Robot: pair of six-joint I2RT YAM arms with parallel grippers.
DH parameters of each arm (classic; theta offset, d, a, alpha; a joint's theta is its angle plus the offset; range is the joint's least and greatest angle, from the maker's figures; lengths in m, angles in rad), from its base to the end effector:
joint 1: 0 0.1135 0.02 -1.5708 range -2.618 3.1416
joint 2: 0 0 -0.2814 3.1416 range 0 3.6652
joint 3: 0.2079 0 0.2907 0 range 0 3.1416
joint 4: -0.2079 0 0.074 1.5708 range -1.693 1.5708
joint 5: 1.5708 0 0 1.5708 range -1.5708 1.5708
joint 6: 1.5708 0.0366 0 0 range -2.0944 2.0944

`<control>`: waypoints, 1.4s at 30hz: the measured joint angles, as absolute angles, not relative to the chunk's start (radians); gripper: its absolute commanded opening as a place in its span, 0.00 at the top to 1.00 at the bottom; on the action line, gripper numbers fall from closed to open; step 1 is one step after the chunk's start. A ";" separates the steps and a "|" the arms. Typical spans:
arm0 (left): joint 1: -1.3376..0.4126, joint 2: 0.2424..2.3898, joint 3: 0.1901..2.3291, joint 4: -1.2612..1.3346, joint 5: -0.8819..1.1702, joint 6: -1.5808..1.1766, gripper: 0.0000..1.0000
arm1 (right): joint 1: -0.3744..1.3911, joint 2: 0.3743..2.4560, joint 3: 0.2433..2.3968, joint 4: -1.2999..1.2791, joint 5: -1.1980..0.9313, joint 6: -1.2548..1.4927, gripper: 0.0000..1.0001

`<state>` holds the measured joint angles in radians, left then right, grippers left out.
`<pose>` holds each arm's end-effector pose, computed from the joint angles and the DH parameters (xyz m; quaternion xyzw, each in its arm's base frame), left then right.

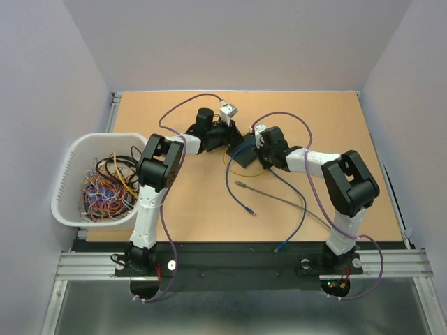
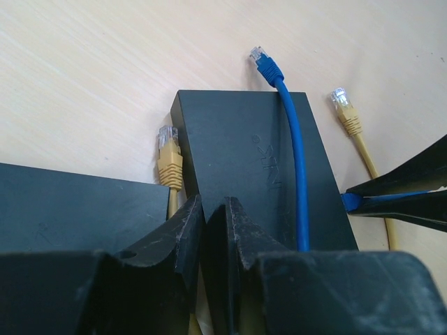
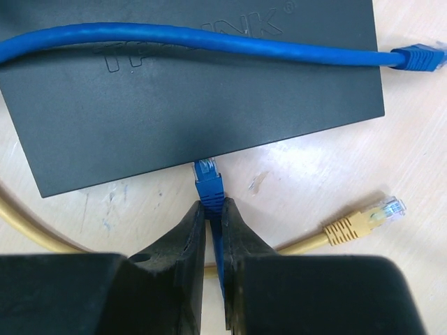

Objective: Insert the plug into the switch port

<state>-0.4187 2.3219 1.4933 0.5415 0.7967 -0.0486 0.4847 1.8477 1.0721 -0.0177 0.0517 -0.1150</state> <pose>0.4864 -0.2451 0.1219 0.3641 0.6829 -0.4300 0.4649 0.3721 0.1938 0.1491 -0.2639 0.8867 0.0461 0.3768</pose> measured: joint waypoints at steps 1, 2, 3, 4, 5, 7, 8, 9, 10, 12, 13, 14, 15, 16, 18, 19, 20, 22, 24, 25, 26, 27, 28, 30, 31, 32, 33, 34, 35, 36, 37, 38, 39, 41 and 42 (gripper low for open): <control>-0.419 2.325 1.495 0.546 0.791 -0.049 0.72 | 0.482 1.854 1.079 -0.018 0.048 -0.114 1.00; -0.419 2.325 1.495 0.550 0.787 -0.049 0.72 | 0.479 1.857 1.082 -0.017 0.044 -0.112 1.00; -0.419 2.326 1.495 0.553 0.784 -0.049 0.72 | 0.477 1.859 1.084 -0.015 0.039 -0.112 1.00; -0.421 2.326 1.495 0.554 0.780 -0.049 0.72 | 0.477 1.860 1.085 -0.015 0.037 -0.112 1.00; -0.423 2.326 1.495 0.554 0.776 -0.049 0.72 | 0.477 1.861 1.085 -0.014 0.036 -0.112 1.00; -0.425 2.327 1.495 0.559 0.770 -0.050 0.72 | 0.477 1.864 1.085 -0.009 0.034 -0.112 1.00; -0.426 2.328 1.495 0.561 0.766 -0.050 0.72 | 0.476 1.865 1.086 -0.006 0.033 -0.112 1.00; -0.426 2.328 1.495 0.565 0.761 -0.051 0.72 | 0.474 1.867 1.086 -0.001 0.034 -0.113 0.99; -0.426 2.329 1.495 0.569 0.757 -0.052 0.72 | 0.472 1.869 1.086 0.007 0.035 -0.113 1.00; -0.426 2.330 1.495 0.573 0.749 -0.058 0.72 | 0.469 1.874 1.086 0.023 0.044 -0.113 1.00; -0.426 2.330 1.494 0.575 0.743 -0.062 0.72 | 0.464 1.876 1.086 0.028 0.049 -0.113 1.00; -0.426 2.330 1.493 0.578 0.740 -0.067 0.72 | 0.462 1.876 1.086 0.030 0.058 -0.112 1.00; -0.426 2.330 1.491 0.583 0.737 -0.072 0.72 | 0.457 1.876 1.086 0.032 0.070 -0.111 0.99; -0.426 2.330 1.483 0.593 0.734 -0.084 0.72 | 0.452 1.876 1.079 0.045 0.082 -0.106 1.00; -0.426 2.329 1.473 0.609 0.728 -0.107 0.72 | 0.445 1.874 1.061 0.084 0.112 -0.098 1.00; -0.426 2.327 1.468 0.618 0.730 -0.123 0.72 | 0.437 1.872 1.050 0.103 0.123 -0.096 1.00; -0.427 2.324 1.460 0.625 0.730 -0.140 0.72 | 0.427 1.865 1.027 0.135 0.130 -0.085 1.00; -0.434 2.315 1.439 0.630 0.748 -0.179 0.72 | 0.406 1.850 0.988 0.184 0.169 -0.086 0.98; -0.448 2.310 1.424 0.635 0.768 -0.218 0.72 | 0.381 1.838 0.950 0.229 0.208 -0.089 0.93; -0.458 2.309 1.417 0.639 0.779 -0.241 0.72 | 0.371 1.832 0.935 0.247 0.234 -0.093 0.91; -0.472 2.308 1.409 0.645 0.790 -0.266 0.72 | 0.364 1.830 0.925 0.258 0.249 -0.094 0.90; -0.485 2.308 1.402 0.651 0.803 -0.289 0.72 | 0.355 1.825 0.910 0.275 0.273 -0.099 0.87; -0.501 2.308 1.395 0.658 0.814 -0.313 0.72 | 0.348 1.821 0.899 0.286 0.290 -0.100 0.85; -0.524 2.308 1.386 0.661 0.839 -0.355 0.72 | 0.342 1.816 0.883 0.302 0.320 -0.101 0.84; -0.538 2.308 1.385 0.659 0.850 -0.374 0.72 | 0.342 1.813 0.875 0.305 0.330 -0.099 0.83; -0.549 2.308 1.384 0.653 0.862 -0.389 0.72 | 0.341 1.810 0.867 0.309 0.336 -0.097 0.83; -0.558 2.308 1.385 0.647 0.868 -0.401 0.72 | 0.340 1.802 0.854 0.314 0.342 -0.097 0.83; -0.566 2.308 1.386 0.639 0.876 -0.411 0.72 | 0.337 1.790 0.840 0.315 0.343 -0.093 0.83; -0.571 2.309 1.388 0.630 0.886 -0.422 0.72 | 0.334 1.778 0.826 0.316 0.341 -0.083 0.83; -0.576 2.312 1.394 0.621 0.896 -0.430 0.72 | 0.331 1.763 0.809 0.315 0.338 -0.077 0.83; -0.580 2.318 1.406 0.607 0.911 -0.437 0.72 | 0.328 1.750 0.797 0.314 0.334 -0.072 0.83; -0.583 2.324 1.419 0.598 0.924 -0.445 0.72 | 0.324 1.737 0.782 0.316 0.331 -0.067 0.82; -0.583 2.332 1.433 0.587 0.935 -0.450 0.72 | 0.320 1.721 0.765 0.318 0.323 -0.060 0.80; -0.583 2.356 1.471 0.563 0.960 -0.462 0.72 | 0.311 1.689 0.734 0.319 0.310 -0.047 0.76; -0.583 2.368 1.491 0.555 0.974 -0.470 0.72 | 0.307 1.666 0.715 0.317 0.306 -0.038 0.71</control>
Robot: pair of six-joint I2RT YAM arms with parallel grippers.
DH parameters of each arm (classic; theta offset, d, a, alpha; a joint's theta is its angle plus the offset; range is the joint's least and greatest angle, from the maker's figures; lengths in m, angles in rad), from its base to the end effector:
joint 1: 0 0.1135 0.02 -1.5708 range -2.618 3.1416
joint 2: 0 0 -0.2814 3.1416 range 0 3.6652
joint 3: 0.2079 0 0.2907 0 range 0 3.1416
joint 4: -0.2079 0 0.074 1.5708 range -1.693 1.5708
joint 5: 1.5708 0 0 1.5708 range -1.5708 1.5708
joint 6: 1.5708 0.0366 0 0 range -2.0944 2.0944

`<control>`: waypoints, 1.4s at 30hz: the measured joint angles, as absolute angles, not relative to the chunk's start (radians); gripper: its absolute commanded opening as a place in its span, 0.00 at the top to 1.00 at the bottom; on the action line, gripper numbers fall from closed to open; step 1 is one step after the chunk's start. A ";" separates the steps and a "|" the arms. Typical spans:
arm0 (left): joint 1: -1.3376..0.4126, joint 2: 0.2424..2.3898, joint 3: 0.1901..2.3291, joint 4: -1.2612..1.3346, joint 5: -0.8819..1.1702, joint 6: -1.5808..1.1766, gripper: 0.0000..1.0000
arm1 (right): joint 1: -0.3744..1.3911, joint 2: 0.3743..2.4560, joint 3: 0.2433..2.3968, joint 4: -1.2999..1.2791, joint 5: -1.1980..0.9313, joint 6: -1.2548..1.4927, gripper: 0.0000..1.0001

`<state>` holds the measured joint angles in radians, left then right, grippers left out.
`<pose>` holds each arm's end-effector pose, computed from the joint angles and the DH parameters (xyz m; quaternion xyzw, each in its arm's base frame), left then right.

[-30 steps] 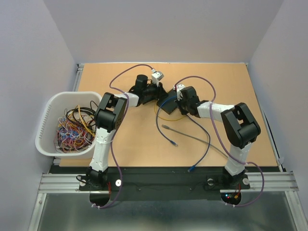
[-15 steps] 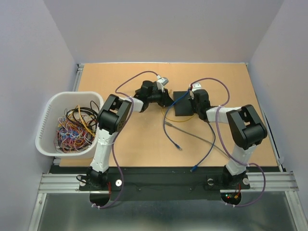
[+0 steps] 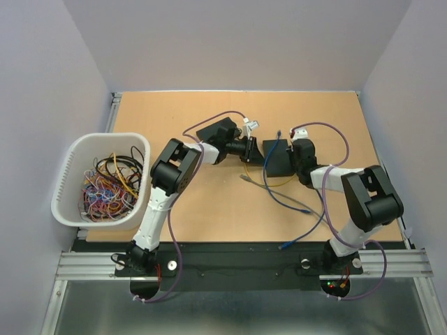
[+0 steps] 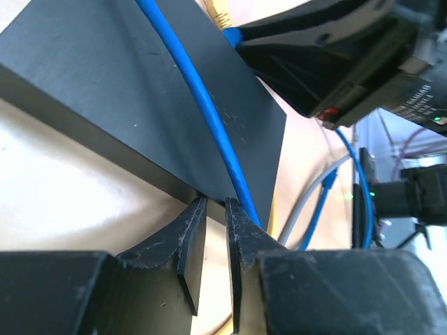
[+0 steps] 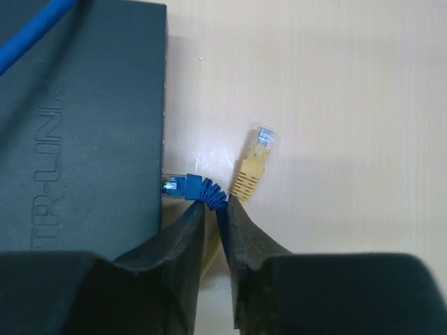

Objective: Insert the plug into the switch port

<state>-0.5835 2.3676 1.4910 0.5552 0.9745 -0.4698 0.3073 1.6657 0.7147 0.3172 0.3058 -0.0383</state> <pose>0.4332 -0.3223 0.1001 0.3141 0.7000 -0.5881 0.2559 0.3355 0.0949 0.1325 -0.0839 0.8805 -0.0748 0.4605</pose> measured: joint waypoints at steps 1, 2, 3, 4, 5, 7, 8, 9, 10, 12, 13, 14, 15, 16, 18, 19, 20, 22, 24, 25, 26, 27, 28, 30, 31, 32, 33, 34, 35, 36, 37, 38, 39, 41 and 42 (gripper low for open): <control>-0.583 2.381 1.512 0.546 0.991 -0.476 0.72 | 0.304 1.643 0.698 0.318 0.302 -0.028 0.69; -0.583 2.391 1.528 0.539 1.002 -0.482 0.72 | 0.302 1.628 0.687 0.319 0.296 -0.021 0.66; -0.583 2.406 1.551 0.529 1.018 -0.487 0.72 | 0.301 1.603 0.671 0.319 0.296 -0.010 0.63; -0.583 2.420 1.575 0.517 1.032 -0.493 0.72 | 0.301 1.575 0.656 0.318 0.297 0.002 0.59; -0.583 2.431 1.592 0.509 1.041 -0.497 0.72 | 0.301 1.564 0.653 0.316 0.296 0.007 0.56; -0.583 2.453 1.632 0.486 1.057 -0.504 0.72 | 0.301 1.538 0.652 0.316 0.306 0.027 0.48; -0.583 2.457 1.643 0.480 1.059 -0.506 0.72 | 0.301 1.533 0.652 0.318 0.310 0.035 0.46; -0.586 2.471 1.666 0.473 1.058 -0.509 0.72 | 0.301 1.524 0.652 0.327 0.293 0.054 0.38; -0.590 2.478 1.679 0.470 1.058 -0.509 0.72 | 0.313 1.520 0.657 0.333 0.283 0.069 0.36; -0.604 2.493 1.711 0.456 1.049 -0.509 0.72 | 0.337 1.521 0.670 0.330 0.273 0.091 0.33; -0.611 2.498 1.727 0.446 1.044 -0.506 0.72 | 0.347 1.522 0.678 0.328 0.270 0.100 0.32; -0.619 2.505 1.748 0.427 1.039 -0.500 0.72 | 0.354 1.523 0.687 0.324 0.270 0.110 0.32; -0.623 2.513 1.768 0.409 1.036 -0.494 0.72 | 0.355 1.525 0.692 0.323 0.270 0.115 0.31; -0.625 2.519 1.785 0.393 1.034 -0.487 0.72 | 0.355 1.525 0.696 0.323 0.271 0.122 0.31; -0.627 2.530 1.817 0.362 1.028 -0.477 0.72 | 0.355 1.525 0.697 0.321 0.278 0.138 0.30; -0.627 2.538 1.838 0.340 1.028 -0.471 0.72 | 0.355 1.525 0.697 0.316 0.281 0.146 0.30; -0.627 2.543 1.853 0.328 1.026 -0.468 0.72 | 0.354 1.524 0.697 0.311 0.284 0.155 0.29; -0.625 2.552 1.880 0.301 1.020 -0.459 0.72 | 0.354 1.518 0.697 0.299 0.284 0.168 0.28; -0.624 2.554 1.890 0.286 1.012 -0.453 0.71 | 0.354 1.493 0.697 0.285 0.284 0.192 0.25; -0.622 2.554 1.892 0.279 1.009 -0.449 0.71 | 0.354 1.481 0.697 0.281 0.284 0.199 0.24; -0.622 2.554 1.892 0.278 1.008 -0.445 0.71 | 0.354 1.464 0.697 0.274 0.285 0.210 0.23; -0.620 2.554 1.892 0.273 1.004 -0.438 0.70 | 0.354 1.446 0.697 0.267 0.286 0.221 0.21; -0.619 2.553 1.890 0.272 0.998 -0.432 0.69 | 0.354 1.429 0.698 0.260 0.289 0.235 0.21; -0.615 2.543 1.864 0.265 0.966 -0.410 0.68 | 0.354 1.410 0.707 0.244 0.291 0.257 0.18; -0.612 2.536 1.843 0.270 0.965 -0.407 0.67 | 0.354 1.402 0.721 0.227 0.292 0.275 0.17; -0.611 2.527 1.828 0.273 0.965 -0.404 0.67 | 0.354 1.401 0.728 0.221 0.292 0.285 0.17; -0.608 2.500 1.790 0.279 0.951 -0.395 0.66 | 0.354 1.401 0.744 0.209 0.291 0.299 0.17; -0.607 2.482 1.765 0.279 0.947 -0.391 0.66 | 0.354 1.408 0.770 0.194 0.289 0.315 0.17; -0.606 2.454 1.723 0.289 0.942 -0.390 0.66 | 0.354 1.415 0.786 0.188 0.287 0.326 0.17; -0.606 2.436 1.691 0.299 0.941 -0.390 0.66 | 0.354 1.425 0.811 0.173 0.284 0.338 0.17; -0.604 2.408 1.642 0.323 0.938 -0.390 0.66 | 0.354 1.444 0.839 0.164 0.278 0.352 0.17; -0.602 2.386 1.597 0.333 0.939 -0.393 0.63 | 0.354 1.465 0.865 0.159 0.269 0.364 0.17; -0.601 2.367 1.565 0.348 0.939 -0.394 0.61 | 0.354 1.486 0.888 0.157 0.261 0.372 0.17; -0.600 2.343 1.518 0.387 0.938 -0.400 0.57 | 0.354 1.521 0.914 0.154 0.241 0.390 0.17; -0.599 2.315 1.469 0.404 0.940 -0.402 0.52 | 0.354 1.539 0.925 0.149 0.229 0.400 0.17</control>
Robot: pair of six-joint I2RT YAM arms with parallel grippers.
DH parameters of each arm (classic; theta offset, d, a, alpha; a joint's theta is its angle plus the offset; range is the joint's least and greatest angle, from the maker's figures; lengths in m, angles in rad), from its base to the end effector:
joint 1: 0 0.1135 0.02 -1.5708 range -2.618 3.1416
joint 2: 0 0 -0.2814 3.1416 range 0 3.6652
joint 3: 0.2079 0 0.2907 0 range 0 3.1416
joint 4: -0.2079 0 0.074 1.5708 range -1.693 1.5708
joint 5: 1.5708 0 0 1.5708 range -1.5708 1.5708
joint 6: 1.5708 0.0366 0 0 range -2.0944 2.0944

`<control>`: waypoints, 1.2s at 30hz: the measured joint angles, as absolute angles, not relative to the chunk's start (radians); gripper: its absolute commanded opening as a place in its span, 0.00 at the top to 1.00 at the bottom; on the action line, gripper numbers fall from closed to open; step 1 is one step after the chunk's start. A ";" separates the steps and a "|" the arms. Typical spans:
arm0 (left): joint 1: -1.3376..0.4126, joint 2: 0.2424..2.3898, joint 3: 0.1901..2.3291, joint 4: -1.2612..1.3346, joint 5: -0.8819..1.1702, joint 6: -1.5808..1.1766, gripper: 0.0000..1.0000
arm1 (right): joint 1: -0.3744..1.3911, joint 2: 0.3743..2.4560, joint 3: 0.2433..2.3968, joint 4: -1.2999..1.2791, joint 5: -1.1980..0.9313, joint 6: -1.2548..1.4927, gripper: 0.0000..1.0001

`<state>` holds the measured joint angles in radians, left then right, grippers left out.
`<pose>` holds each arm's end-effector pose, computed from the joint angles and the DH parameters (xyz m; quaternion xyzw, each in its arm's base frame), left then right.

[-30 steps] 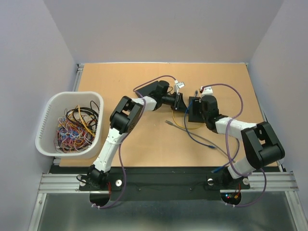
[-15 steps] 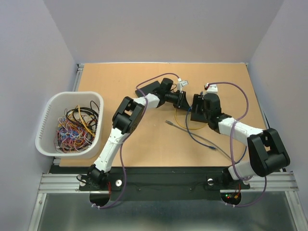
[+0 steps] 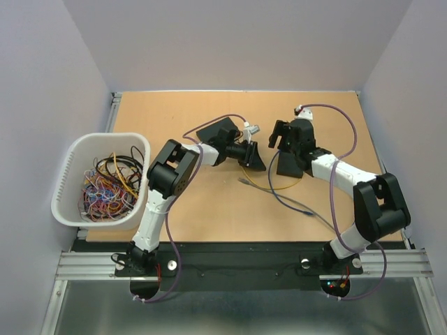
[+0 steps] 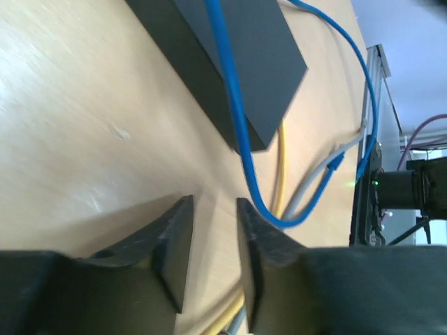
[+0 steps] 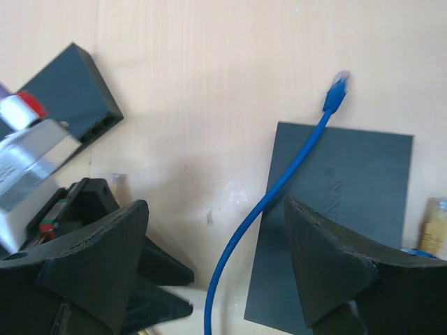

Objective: Insert the plug into the switch port

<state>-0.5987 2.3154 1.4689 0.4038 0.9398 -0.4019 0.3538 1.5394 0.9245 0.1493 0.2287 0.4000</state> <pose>0.4216 -0.3234 0.1062 0.3149 0.7261 -0.5644 0.2347 0.3557 0.1225 0.2305 0.0794 0.8440 0.1016 0.5206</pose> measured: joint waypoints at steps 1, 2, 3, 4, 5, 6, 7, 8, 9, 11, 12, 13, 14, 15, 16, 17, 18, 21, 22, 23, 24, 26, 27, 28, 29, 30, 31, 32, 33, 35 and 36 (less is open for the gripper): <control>-0.598 2.301 1.439 0.426 0.942 -0.406 0.49 | 0.354 1.554 0.931 0.143 0.218 0.407 0.17; -0.593 2.281 1.408 0.443 0.946 -0.412 0.46 | 0.354 1.562 0.934 0.138 0.210 0.412 0.17; -0.591 2.266 1.385 0.460 0.949 -0.414 0.40 | 0.354 1.580 0.937 0.133 0.200 0.420 0.17; -0.588 2.254 1.369 0.479 0.952 -0.420 0.34 | 0.354 1.590 0.938 0.126 0.191 0.426 0.17; -0.586 2.243 1.356 0.493 0.954 -0.427 0.30 | 0.354 1.599 0.938 0.118 0.183 0.434 0.17; -0.579 2.229 1.345 0.507 0.954 -0.429 0.27 | 0.353 1.602 0.938 0.112 0.179 0.439 0.17; -0.570 2.215 1.333 0.525 0.949 -0.432 0.23 | 0.353 1.604 0.938 0.106 0.177 0.443 0.17; -0.561 2.204 1.324 0.537 0.941 -0.432 0.22 | 0.353 1.605 0.938 0.103 0.175 0.447 0.17; -0.552 2.191 1.315 0.545 0.932 -0.432 0.22 | 0.353 1.605 0.938 0.101 0.175 0.450 0.17; -0.536 2.166 1.301 0.558 0.914 -0.428 0.21 | 0.353 1.601 0.938 0.098 0.176 0.453 0.16; -0.529 2.160 1.300 0.561 0.909 -0.427 0.21 | 0.353 1.598 0.938 0.096 0.178 0.454 0.16; -0.524 2.156 1.300 0.568 0.902 -0.426 0.21 | 0.353 1.593 0.937 0.093 0.184 0.456 0.16; -0.521 2.151 1.300 0.577 0.888 -0.422 0.21 | 0.353 1.583 0.934 0.086 0.193 0.459 0.16; -0.522 2.150 1.300 0.583 0.882 -0.419 0.21 | 0.353 1.574 0.933 0.080 0.200 0.462 0.16; -0.529 2.149 1.300 0.585 0.873 -0.411 0.21 | 0.353 1.564 0.933 0.074 0.208 0.464 0.15; -0.540 2.149 1.300 0.583 0.860 -0.400 0.21 | 0.353 1.551 0.932 0.066 0.223 0.468 0.15; -0.550 2.149 1.300 0.582 0.856 -0.396 0.21 | 0.353 1.537 0.932 0.060 0.233 0.469 0.14; -0.602 2.150 1.316 0.554 0.827 -0.366 0.21 | 0.348 1.495 0.920 0.052 0.255 0.472 0.14; -0.617 2.152 1.330 0.540 0.816 -0.356 0.21 | 0.345 1.479 0.910 0.049 0.260 0.472 0.14; -0.630 2.156 1.347 0.533 0.808 -0.350 0.21 | 0.342 1.462 0.900 0.044 0.265 0.473 0.14; -0.642 2.159 1.364 0.526 0.799 -0.344 0.21 | 0.340 1.450 0.893 0.037 0.270 0.472 0.14; -0.664 2.168 1.398 0.516 0.785 -0.334 0.21 | 0.336 1.426 0.878 0.027 0.281 0.472 0.14; -0.673 2.173 1.417 0.506 0.776 -0.327 0.21 | 0.334 1.417 0.871 0.025 0.285 0.472 0.14; -0.677 2.178 1.434 0.497 0.766 -0.323 0.21 | 0.333 1.408 0.867 0.020 0.289 0.471 0.13; -0.680 2.186 1.451 0.485 0.758 -0.317 0.22 | 0.333 1.399 0.863 0.014 0.292 0.471 0.13; -0.684 2.197 1.477 0.461 0.739 -0.308 0.22 | 0.332 1.391 0.860 0.010 0.295 0.471 0.13; -0.688 2.213 1.509 0.434 0.713 -0.296 0.23 | 0.331 1.385 0.858 0.006 0.297 0.469 0.13; -0.690 2.224 1.528 0.416 0.701 -0.292 0.23 | 0.331 1.379 0.856 0.005 0.299 0.468 0.13; -0.693 2.241 1.558 0.390 0.672 -0.284 0.23 | 0.329 1.372 0.855 0.000 0.300 0.468 0.13; -0.695 2.262 1.579 0.358 0.629 -0.274 0.23 | 0.327 1.363 0.854 -0.002 0.302 0.468 0.13; -0.696 2.264 1.579 0.338 0.611 -0.270 0.23 | 0.327 1.357 0.854 -0.004 0.303 0.467 0.13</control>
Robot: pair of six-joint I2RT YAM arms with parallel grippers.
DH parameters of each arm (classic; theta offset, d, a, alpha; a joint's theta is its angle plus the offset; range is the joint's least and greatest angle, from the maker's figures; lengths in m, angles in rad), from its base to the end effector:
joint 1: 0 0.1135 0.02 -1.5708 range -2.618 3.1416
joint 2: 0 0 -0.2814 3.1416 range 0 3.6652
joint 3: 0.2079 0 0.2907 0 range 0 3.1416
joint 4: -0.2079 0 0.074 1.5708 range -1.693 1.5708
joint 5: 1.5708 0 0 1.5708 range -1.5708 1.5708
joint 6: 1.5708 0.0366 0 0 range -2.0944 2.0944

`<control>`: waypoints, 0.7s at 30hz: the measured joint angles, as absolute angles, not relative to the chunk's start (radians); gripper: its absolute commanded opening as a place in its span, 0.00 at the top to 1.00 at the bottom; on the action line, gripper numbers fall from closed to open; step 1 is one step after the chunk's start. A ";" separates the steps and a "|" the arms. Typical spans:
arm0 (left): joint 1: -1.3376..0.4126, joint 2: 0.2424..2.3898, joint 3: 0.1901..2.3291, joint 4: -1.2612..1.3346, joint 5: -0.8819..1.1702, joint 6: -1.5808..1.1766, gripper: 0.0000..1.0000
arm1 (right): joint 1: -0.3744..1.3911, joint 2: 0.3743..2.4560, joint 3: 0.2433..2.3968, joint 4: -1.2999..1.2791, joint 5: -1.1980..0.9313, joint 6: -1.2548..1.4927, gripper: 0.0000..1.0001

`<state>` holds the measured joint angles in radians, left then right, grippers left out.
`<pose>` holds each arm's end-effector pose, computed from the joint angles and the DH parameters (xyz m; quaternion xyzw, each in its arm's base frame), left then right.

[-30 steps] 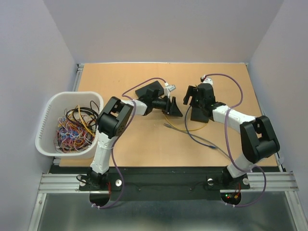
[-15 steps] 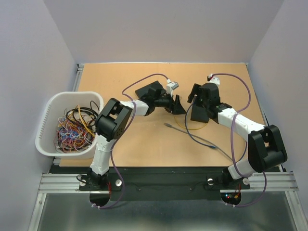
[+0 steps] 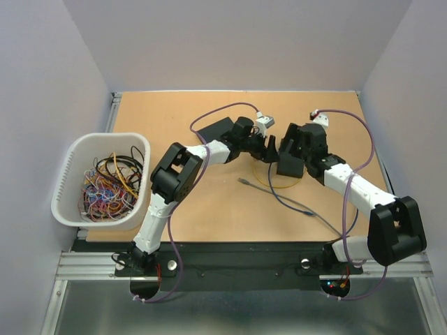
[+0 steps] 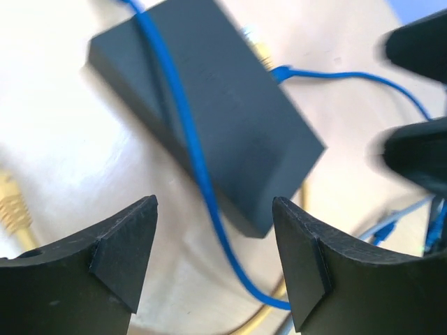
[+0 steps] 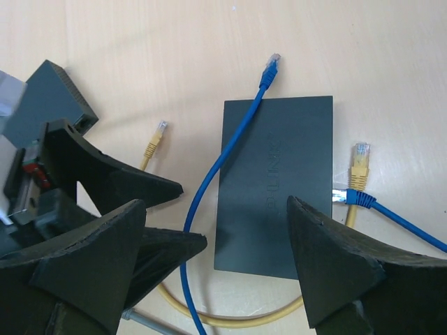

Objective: Insert the plug into the switch port

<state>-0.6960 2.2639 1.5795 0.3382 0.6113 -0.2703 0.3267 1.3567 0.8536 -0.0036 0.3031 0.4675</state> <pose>0.4131 -0.3725 0.1614 0.3339 0.7263 -0.4727 0.3710 0.3194 0.0967 0.2510 0.1363 0.8444 0.0740 0.5128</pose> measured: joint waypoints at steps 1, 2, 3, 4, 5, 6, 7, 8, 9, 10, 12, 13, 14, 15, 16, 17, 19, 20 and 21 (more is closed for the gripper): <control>-0.697 2.265 1.579 0.323 0.597 -0.270 0.23 | 0.327 1.352 0.854 -0.005 0.303 0.467 0.13; -0.697 2.266 1.579 0.316 0.588 -0.269 0.25 | 0.327 1.346 0.854 -0.007 0.303 0.467 0.13; -0.697 2.269 1.583 0.307 0.580 -0.267 0.26 | 0.327 1.341 0.854 -0.008 0.303 0.467 0.13; -0.697 2.272 1.587 0.302 0.575 -0.266 0.27 | 0.327 1.336 0.854 -0.009 0.304 0.467 0.13; -0.698 2.276 1.592 0.297 0.570 -0.266 0.30 | 0.327 1.333 0.854 -0.009 0.304 0.467 0.13; -0.698 2.279 1.595 0.294 0.568 -0.265 0.37 | 0.327 1.330 0.854 -0.010 0.304 0.467 0.13; -0.698 2.282 1.599 0.290 0.568 -0.265 0.40 | 0.327 1.328 0.854 -0.010 0.305 0.467 0.13; -0.699 2.285 1.602 0.290 0.569 -0.266 0.43 | 0.327 1.328 0.854 -0.010 0.305 0.467 0.13; -0.700 2.289 1.605 0.292 0.576 -0.263 0.50 | 0.327 1.328 0.853 -0.010 0.305 0.467 0.13; -0.701 2.292 1.606 0.294 0.582 -0.263 0.54 | 0.327 1.328 0.853 -0.011 0.305 0.467 0.13; -0.704 2.296 1.606 0.295 0.595 -0.265 0.62 | 0.327 1.328 0.848 -0.012 0.305 0.467 0.13; -0.706 2.298 1.606 0.296 0.604 -0.266 0.74 | 0.327 1.328 0.844 -0.012 0.305 0.467 0.13; -0.707 2.302 1.607 0.297 0.612 -0.269 0.83 | 0.327 1.328 0.839 -0.011 0.305 0.467 0.13; -0.709 2.308 1.609 0.298 0.619 -0.274 0.99 | 0.327 1.328 0.834 -0.013 0.304 0.468 0.13; -0.711 2.312 1.610 0.299 0.625 -0.270 1.00 | 0.327 1.329 0.833 -0.017 0.302 0.468 0.14; -0.712 2.314 1.610 0.296 0.628 -0.268 1.00 | 0.327 1.330 0.830 -0.018 0.300 0.469 0.14; -0.712 2.314 1.609 0.292 0.625 -0.268 1.00 | 0.327 1.330 0.823 -0.017 0.294 0.476 0.14; -0.712 2.312 1.606 0.296 0.623 -0.267 1.00 | 0.326 1.330 0.821 -0.019 0.286 0.484 0.14; -0.712 2.299 1.587 0.303 0.616 -0.265 1.00 | 0.326 1.330 0.821 -0.020 0.277 0.494 0.15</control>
<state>-0.7124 2.2993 1.5867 0.3027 0.6159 -0.2653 0.3256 1.3296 0.8207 -0.0200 0.2768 0.4938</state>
